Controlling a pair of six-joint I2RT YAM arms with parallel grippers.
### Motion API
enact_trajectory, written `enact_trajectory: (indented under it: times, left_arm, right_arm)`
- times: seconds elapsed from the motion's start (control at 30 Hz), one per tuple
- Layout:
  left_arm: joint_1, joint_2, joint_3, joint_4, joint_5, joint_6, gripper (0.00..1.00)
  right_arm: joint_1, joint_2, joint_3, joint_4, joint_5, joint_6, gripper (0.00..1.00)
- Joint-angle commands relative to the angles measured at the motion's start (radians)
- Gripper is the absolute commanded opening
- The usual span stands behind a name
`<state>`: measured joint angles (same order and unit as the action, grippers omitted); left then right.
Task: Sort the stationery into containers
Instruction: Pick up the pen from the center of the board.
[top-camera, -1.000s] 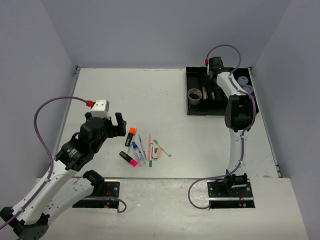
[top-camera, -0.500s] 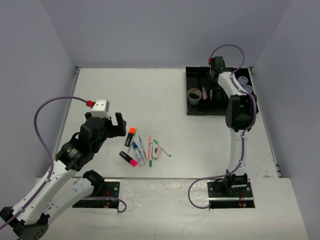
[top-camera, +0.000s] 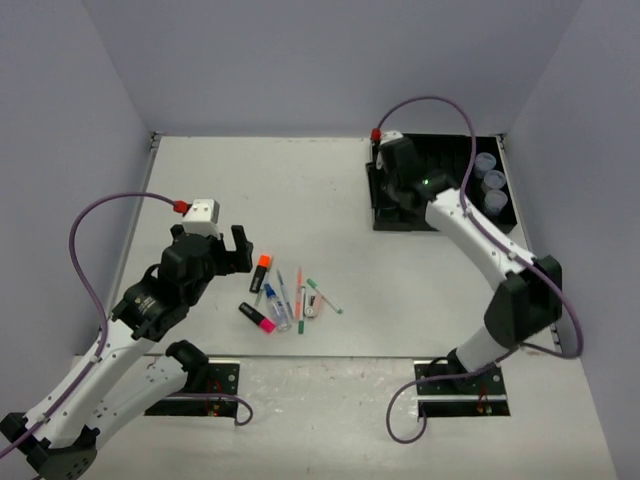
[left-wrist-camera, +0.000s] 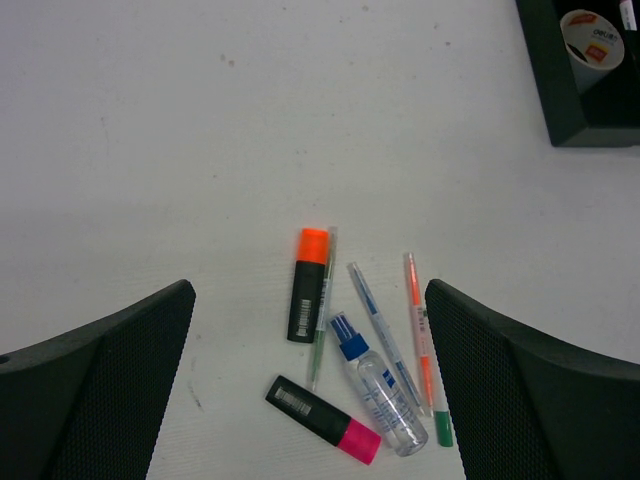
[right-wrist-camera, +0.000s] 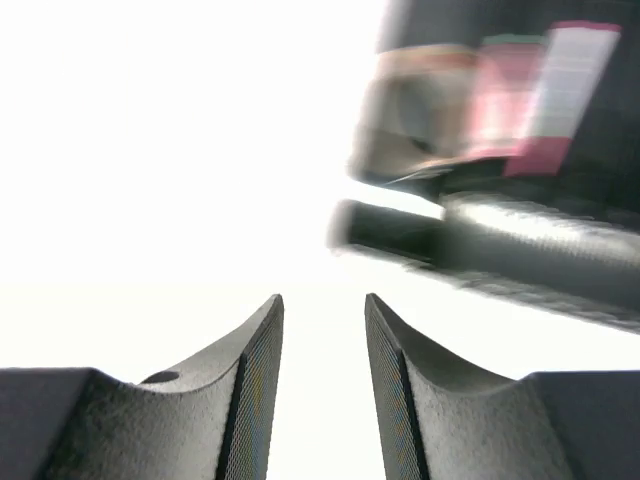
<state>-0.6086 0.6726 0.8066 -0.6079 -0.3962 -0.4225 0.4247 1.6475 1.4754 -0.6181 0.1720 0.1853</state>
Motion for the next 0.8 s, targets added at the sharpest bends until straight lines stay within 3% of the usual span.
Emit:
enact_trajectory:
  times: [0.0, 0.13, 0.33, 0.77]
  left_arm:
    - [0.003, 0.017, 0.0, 0.033, 0.006, 0.03, 1.0]
    - [0.003, 0.028, 0.001, 0.032, 0.011, 0.031, 1.0]
    - [0.004, 0.025, 0.002, 0.03, -0.008, 0.03, 1.0]
    - [0.004, 0.028, 0.0, 0.03, -0.007, 0.03, 1.0]
  right_arm:
    - [0.202, -0.108, -0.255, 0.116, -0.031, 0.168, 0.4]
    - [0.335, -0.085, -0.357, 0.151, -0.117, 0.218, 0.37]
    - [0.501, 0.041, -0.379, 0.147, -0.111, 0.263, 0.36]
    - [0.592, 0.152, -0.347, 0.114, -0.042, 0.3, 0.36]
